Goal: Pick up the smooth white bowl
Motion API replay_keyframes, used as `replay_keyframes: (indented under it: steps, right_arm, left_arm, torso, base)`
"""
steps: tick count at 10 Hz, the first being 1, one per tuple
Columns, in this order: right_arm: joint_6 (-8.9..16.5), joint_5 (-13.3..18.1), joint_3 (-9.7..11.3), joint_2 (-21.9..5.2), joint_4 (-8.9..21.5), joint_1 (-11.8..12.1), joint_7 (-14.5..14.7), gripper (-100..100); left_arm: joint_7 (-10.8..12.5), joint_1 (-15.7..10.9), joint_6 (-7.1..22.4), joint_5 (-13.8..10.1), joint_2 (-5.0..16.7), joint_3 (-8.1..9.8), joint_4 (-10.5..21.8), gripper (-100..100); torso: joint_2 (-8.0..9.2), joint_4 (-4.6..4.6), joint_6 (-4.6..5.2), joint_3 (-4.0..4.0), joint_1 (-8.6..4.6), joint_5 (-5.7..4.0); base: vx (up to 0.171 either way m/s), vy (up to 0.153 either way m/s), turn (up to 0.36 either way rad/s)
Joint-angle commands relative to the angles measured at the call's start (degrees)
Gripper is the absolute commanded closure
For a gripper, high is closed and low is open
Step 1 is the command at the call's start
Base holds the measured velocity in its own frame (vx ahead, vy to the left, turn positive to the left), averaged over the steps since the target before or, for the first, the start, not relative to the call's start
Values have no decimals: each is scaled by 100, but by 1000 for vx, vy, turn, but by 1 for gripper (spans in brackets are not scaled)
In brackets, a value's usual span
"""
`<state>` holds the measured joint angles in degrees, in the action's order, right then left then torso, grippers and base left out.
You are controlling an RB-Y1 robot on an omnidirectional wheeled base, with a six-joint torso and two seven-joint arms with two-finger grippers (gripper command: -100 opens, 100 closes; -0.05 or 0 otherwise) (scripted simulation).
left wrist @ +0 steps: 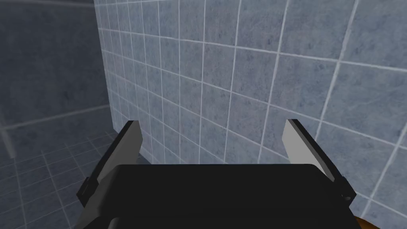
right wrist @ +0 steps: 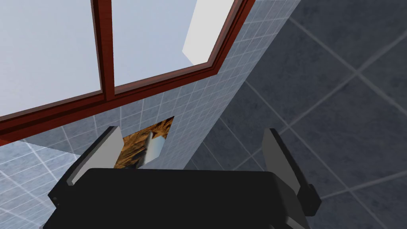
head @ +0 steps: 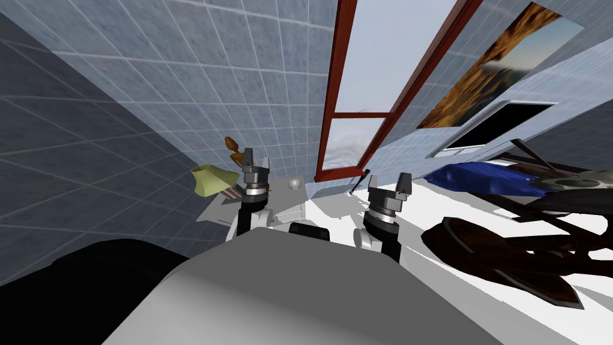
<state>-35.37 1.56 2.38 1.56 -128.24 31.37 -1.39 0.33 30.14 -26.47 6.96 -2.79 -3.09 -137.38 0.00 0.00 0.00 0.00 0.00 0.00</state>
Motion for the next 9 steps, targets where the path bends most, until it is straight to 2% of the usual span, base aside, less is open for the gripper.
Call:
replay_keyframes:
  steps: [1,6,7,8,9]
  right_arm:
    - [0,0,0,0,0,0,0,0]
    - [0,0,1,1,0,-1,0,0]
    - [0,0,1,0,0,-1,0,0]
    - [0,0,1,0,0,-1,0,0]
    - [0,0,0,0,0,0,0,0]
  left_arm:
    - [17,-56,142,5,272,17,55,-100]
    - [91,-336,792,15,855,109,323,-100]
    - [110,-417,957,14,942,137,400,-100]
    - [110,-417,1015,14,942,137,400,-100]
    - [130,-506,1225,12,1019,168,486,-100]
  torso:
    - [0,0,0,0,0,0]
    - [17,4,1,9,-15,-3]
    - [17,4,1,10,-14,-3]
    - [15,3,2,9,-13,-3]
    - [12,3,-1,7,-12,-3]
  base:
    - [-16,-18,-90]
    - [-42,-40,-84]
    - [-42,-39,-123]
    - [-27,-33,-38]
    - [-22,-45,-87]
